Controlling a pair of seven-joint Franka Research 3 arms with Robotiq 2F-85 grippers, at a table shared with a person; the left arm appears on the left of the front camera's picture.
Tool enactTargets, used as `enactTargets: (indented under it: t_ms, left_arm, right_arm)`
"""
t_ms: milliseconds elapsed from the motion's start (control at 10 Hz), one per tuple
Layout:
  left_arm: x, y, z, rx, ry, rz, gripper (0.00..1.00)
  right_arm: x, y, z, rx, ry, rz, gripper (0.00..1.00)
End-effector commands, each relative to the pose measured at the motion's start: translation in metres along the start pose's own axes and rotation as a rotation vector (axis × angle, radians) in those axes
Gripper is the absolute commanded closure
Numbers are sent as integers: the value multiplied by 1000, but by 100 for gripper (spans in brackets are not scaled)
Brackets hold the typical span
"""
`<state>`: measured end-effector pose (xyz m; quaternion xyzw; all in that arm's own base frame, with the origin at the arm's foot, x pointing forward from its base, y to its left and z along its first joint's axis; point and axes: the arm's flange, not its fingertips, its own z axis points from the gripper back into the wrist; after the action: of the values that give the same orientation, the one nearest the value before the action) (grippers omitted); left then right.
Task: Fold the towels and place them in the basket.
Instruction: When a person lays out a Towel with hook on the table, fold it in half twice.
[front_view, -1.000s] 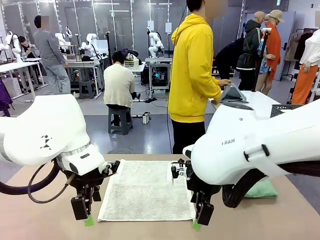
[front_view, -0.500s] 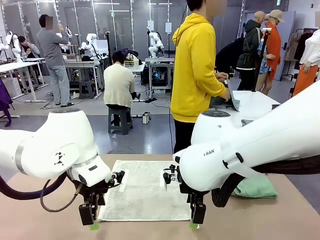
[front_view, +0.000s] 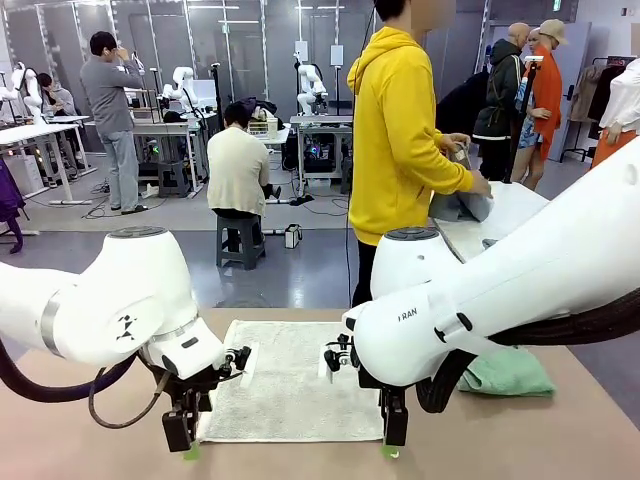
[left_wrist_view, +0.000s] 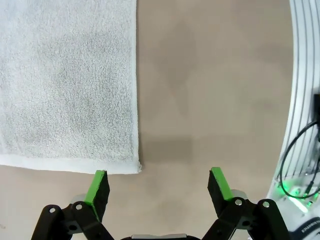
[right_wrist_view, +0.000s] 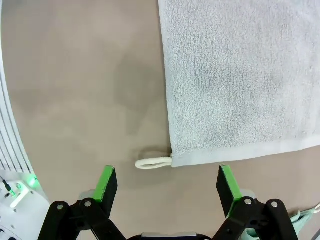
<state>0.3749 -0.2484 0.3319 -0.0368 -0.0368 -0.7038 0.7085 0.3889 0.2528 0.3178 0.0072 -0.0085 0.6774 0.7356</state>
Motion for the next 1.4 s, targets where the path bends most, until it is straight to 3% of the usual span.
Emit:
enactTargets:
  t_ms: [0,200,1200,1300]
  left_arm:
    - [2,9,-10,25,4,-4,0]
    - [4,12,-17,35,44,12,0]
    - [0,21,-34,37,45,26,0]
    - [-1,22,-34,36,50,30,14]
  right_arm:
    - [9,-5,-4,-11,44,-31,0]
    - [11,-4,-10,-20,62,-30,0]
    - [7,-13,-29,-12,47,-31,0]
    - [7,-14,-28,-12,46,-32,0]
